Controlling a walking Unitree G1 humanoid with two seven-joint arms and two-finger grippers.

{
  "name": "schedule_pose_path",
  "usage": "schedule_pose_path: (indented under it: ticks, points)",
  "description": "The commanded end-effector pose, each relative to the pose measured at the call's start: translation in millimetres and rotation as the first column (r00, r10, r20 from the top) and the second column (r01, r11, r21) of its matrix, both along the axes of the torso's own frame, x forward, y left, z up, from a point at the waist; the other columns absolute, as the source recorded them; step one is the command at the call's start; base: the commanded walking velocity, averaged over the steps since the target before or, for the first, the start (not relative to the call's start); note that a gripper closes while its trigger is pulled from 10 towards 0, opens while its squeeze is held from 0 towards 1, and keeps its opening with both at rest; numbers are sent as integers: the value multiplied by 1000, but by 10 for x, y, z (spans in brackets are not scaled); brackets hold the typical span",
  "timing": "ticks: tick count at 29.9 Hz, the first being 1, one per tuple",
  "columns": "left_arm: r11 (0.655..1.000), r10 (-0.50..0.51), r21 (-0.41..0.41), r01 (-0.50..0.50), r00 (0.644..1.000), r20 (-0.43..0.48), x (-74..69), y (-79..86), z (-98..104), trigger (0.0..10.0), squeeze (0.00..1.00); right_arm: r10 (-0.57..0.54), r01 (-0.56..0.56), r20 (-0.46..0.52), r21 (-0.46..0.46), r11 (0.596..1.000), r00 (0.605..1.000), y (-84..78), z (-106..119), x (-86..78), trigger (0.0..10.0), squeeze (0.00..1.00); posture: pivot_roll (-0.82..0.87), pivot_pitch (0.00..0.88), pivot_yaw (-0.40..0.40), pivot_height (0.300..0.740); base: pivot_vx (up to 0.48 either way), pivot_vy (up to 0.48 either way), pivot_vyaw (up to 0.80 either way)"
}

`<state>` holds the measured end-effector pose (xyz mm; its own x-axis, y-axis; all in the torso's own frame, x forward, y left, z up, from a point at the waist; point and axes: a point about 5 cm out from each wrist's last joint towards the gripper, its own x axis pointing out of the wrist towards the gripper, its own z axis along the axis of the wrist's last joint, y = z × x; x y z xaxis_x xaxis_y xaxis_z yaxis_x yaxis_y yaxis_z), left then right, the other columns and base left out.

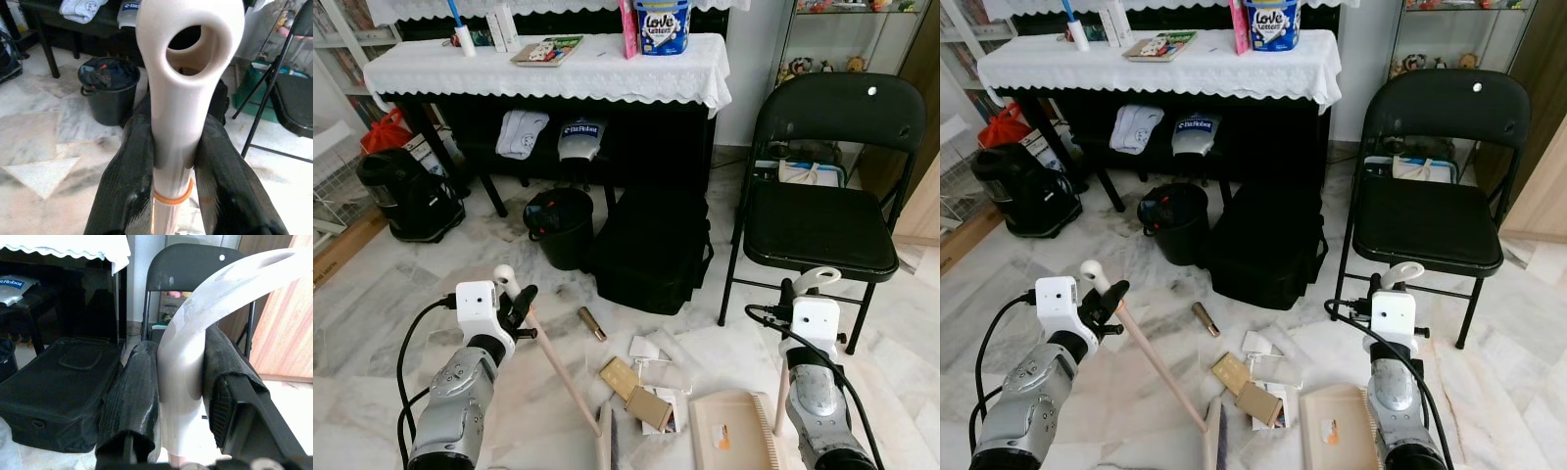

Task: Sweep floor

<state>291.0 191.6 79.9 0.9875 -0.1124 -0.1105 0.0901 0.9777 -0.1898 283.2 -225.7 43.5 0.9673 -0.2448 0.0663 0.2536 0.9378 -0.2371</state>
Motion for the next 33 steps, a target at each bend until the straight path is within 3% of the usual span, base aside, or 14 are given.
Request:
schedule_pose_path:
  ticks: [1, 16, 20, 24, 30, 33]
  points:
    - [1000, -3, -10, 4, 999, 53, 36, -1, 98, 10000, 0, 19, -19, 0, -1, 1000, 1000, 40, 5, 18, 10000, 0, 77, 0, 81, 740, 0, 0, 0]
    - [995, -61, -80, 68, 994, 91, 85, -70, 215, 10000, 0, 17, -17, -4, 0, 1000, 1000, 41, -14, -5, 10000, 0, 81, 0, 88, 740, 0, 0, 0]
    - [985, -134, -100, 143, 987, 89, 74, -107, 260, 10000, 0, 17, -17, -7, 1, 1000, 1000, 48, -17, -1, 10000, 0, 86, 0, 87, 740, 0, 0, 0]
    - [955, -269, -116, 273, 962, 44, 19, -154, 262, 10000, 0, 16, -16, -6, 1, 1000, 1000, 52, -9, 13, 10000, 0, 90, 0, 87, 740, 0, 0, 0]
    - [941, -310, -137, 310, 950, 27, -20, -139, 286, 10000, 0, 14, -14, -5, -3, 1000, 1000, 51, 2, 27, 10000, 0, 90, 0, 87, 740, 0, 0, 0]
    - [908, -388, -164, 385, 922, 13, -67, -201, 300, 10000, 0, 13, -13, -3, -2, 1000, 1000, 57, 9, 38, 10000, 0, 97, 0, 87, 740, 0, 0, 0]
